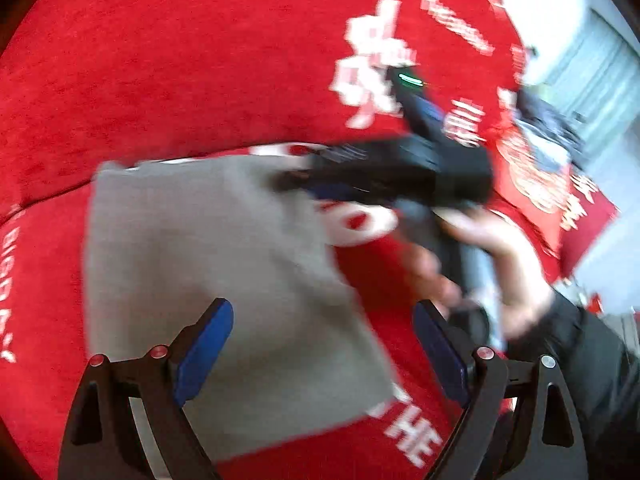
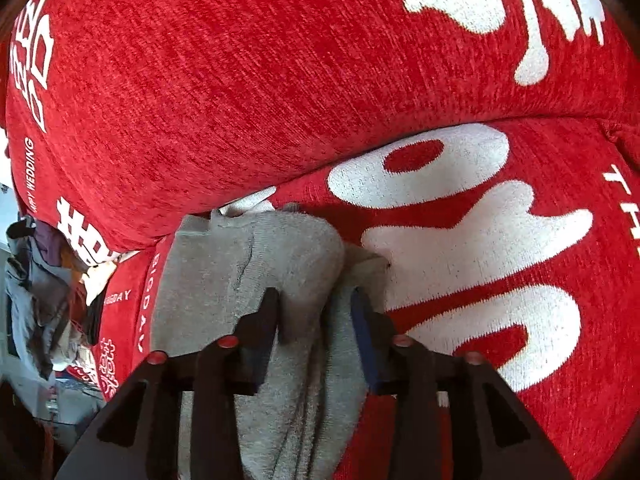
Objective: Fold small clothes
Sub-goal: 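Lift the bundle edge with the right gripper and fold it over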
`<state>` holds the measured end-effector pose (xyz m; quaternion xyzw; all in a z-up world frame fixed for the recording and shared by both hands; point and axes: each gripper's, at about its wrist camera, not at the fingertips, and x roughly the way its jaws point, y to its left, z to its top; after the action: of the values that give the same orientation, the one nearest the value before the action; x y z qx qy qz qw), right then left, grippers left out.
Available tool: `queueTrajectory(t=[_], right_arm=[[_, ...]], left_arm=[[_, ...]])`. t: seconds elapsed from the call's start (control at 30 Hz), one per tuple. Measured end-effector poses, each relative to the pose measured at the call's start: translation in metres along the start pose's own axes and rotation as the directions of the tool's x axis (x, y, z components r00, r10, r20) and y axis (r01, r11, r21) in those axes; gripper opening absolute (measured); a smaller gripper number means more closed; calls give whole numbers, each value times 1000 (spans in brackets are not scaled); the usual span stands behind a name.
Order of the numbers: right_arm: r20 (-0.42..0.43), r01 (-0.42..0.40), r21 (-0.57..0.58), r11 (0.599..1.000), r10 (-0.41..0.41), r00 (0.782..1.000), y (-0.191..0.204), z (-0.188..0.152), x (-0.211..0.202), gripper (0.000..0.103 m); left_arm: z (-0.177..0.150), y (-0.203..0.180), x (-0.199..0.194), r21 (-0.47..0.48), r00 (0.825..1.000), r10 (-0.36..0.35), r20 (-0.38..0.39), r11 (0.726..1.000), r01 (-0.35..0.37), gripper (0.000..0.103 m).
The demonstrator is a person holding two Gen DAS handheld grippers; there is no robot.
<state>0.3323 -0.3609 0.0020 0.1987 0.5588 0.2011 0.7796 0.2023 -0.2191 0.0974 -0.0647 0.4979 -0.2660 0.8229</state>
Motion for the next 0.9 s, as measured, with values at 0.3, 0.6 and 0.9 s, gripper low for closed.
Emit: queueTrajectory(t=[0.3, 0.6, 0.9], right_arm=[[-36, -36, -76, 996, 33, 999, 6, 1, 1, 42], [-37, 1, -162, 987, -7, 999, 29, -3, 16, 42], [-8, 64, -213, 975, -67, 998, 34, -4, 14, 17]], left_arm=[[-25, -12, 6, -85, 981, 191, -27, 977, -193, 92], [-33, -44, 12, 11, 947, 320, -38, 947, -320, 87], [-43, -46, 21, -21, 956, 270, -118, 961, -274, 5]])
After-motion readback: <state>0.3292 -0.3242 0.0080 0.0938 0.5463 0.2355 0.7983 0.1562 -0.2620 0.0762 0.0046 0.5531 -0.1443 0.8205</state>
